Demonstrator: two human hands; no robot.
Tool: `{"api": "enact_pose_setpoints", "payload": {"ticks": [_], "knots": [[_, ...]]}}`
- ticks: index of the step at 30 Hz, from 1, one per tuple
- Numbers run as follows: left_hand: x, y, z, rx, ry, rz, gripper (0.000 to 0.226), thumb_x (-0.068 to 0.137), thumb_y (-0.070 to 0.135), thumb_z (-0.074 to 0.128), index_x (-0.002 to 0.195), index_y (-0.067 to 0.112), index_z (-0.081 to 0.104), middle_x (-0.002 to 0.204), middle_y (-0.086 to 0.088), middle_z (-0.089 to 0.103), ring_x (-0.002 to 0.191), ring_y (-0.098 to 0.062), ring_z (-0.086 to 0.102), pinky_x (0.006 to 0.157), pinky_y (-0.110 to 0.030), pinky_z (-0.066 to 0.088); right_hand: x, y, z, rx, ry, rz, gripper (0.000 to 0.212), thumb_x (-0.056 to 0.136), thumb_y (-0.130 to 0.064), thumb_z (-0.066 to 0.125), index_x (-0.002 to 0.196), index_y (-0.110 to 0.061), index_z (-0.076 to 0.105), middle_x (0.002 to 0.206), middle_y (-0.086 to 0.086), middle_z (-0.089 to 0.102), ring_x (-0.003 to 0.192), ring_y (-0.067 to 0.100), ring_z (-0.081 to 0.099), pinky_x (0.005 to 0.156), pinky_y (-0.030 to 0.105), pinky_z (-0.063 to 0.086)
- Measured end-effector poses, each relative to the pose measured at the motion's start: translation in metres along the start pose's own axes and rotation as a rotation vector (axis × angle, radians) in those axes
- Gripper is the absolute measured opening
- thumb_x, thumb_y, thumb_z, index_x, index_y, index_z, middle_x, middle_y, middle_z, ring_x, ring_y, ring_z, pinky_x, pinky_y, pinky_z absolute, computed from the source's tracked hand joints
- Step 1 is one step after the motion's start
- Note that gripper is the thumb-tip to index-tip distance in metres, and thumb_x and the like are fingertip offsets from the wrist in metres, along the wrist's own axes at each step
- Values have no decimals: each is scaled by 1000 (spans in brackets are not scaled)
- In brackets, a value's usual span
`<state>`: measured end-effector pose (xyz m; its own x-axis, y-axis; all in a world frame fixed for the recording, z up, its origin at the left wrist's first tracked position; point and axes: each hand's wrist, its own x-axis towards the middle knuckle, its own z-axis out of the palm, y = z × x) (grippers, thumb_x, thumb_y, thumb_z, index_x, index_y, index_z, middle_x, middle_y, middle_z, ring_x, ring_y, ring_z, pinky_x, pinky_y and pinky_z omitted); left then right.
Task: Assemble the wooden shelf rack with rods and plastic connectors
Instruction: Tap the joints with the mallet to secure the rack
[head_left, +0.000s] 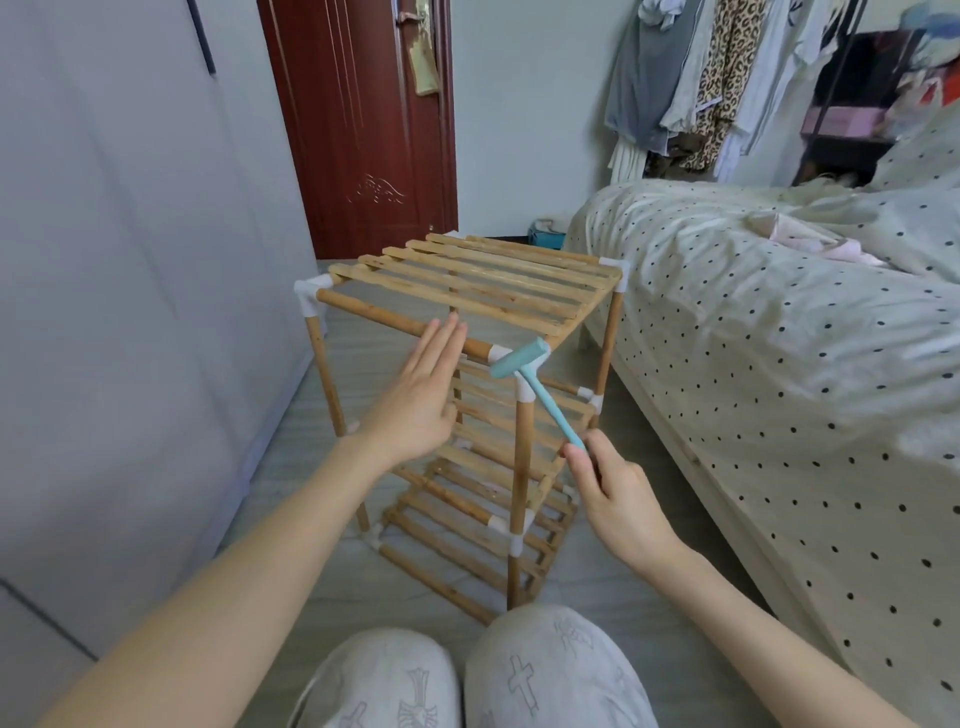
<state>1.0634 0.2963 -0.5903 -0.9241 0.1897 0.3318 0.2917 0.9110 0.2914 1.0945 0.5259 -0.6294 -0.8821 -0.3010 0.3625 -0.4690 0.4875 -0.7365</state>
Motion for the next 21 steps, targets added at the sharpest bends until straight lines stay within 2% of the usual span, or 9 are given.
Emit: {"api": "enact_pose_setpoints", "payload": {"ticks": [2, 3, 5, 7, 9, 11, 14, 18, 21], "knots": [[-23, -10, 3, -155, -17, -99, 93, 88, -1, 48, 146, 34, -16, 152, 18, -25, 141, -26, 18, 98, -29, 43, 5, -12, 0, 58, -41, 30, 17, 97, -28, 43, 97, -12, 48, 60, -1, 49, 43, 4, 43, 44, 18, 34], [-35, -16, 4, -254, 4, -179, 92, 89, 0, 48, 146, 36, -15, 153, 18, -24, 139, -27, 25, 98, -29, 43, 7, -19, 3, 81, -85, 40, 13, 97, -25, 45, 98, -12, 47, 63, -1, 51, 43, 2, 44, 44, 16, 35], [-57, -33, 3, -367, 123, -309, 85, 90, 0, 47, 149, 31, -7, 156, 7, -16, 143, -15, 10, 111, -24, 19, 15, -31, 15, 88, -203, 52, 6, 97, -18, 46, 99, -13, 47, 69, 1, 53, 46, 2, 47, 46, 15, 37], [-80, -48, 0, -280, 264, -370, 79, 89, -2, 48, 150, 20, 3, 157, -6, -3, 140, -8, 9, 110, -15, 10, 29, -43, 37, -1, -331, 54, 9, 97, -18, 46, 100, -11, 52, 74, 2, 53, 56, 5, 48, 53, 21, 40], [-103, -62, 1, -107, 307, -331, 75, 85, -3, 51, 149, 12, 15, 155, -12, 12, 142, -21, 15, 115, -30, 13, 48, -54, 69, -137, -467, 60, 18, 96, -20, 48, 103, -6, 59, 82, 5, 57, 69, 13, 51, 58, 23, 39], [-126, -77, 11, 19, 217, -209, 65, 85, 1, 53, 145, 11, 28, 152, -8, 26, 143, -25, 18, 117, -40, 12, 67, -65, 105, -278, -609, 50, 22, 96, -22, 48, 106, -8, 63, 96, 9, 63, 83, 20, 57, 67, 27, 44], [-158, -101, 35, 68, -13, -187, 50, 95, 20, 49, 142, 17, 35, 145, -1, 40, 137, -19, 32, 115, -35, 15, 84, -75, 164, -364, -815, -7, 26, 96, -21, 49, 111, -10, 66, 110, 10, 66, 102, 23, 59, 78, 27, 44], [-196, -141, 63, -115, -31, -454, 32, 96, 21, 48, 127, 16, 55, 123, -5, 60, 113, -24, 55, 95, -34, 40, 81, -70, 240, -370, -1013, -55, 27, 95, -22, 51, 116, -12, 65, 114, 8, 65, 101, 19, 59, 69, 16, 39], [-232, -180, 95, -109, -149, -676, 28, 97, 23, 47, 121, 15, 59, 114, -6, 59, 106, -26, 56, 85, -34, 41, 67, -47, 295, -324, -1011, -7, 36, 98, -28, 44, 130, -14, 51, 125, 10, 58, 113, 22, 54, 89, 22, 38]]}}
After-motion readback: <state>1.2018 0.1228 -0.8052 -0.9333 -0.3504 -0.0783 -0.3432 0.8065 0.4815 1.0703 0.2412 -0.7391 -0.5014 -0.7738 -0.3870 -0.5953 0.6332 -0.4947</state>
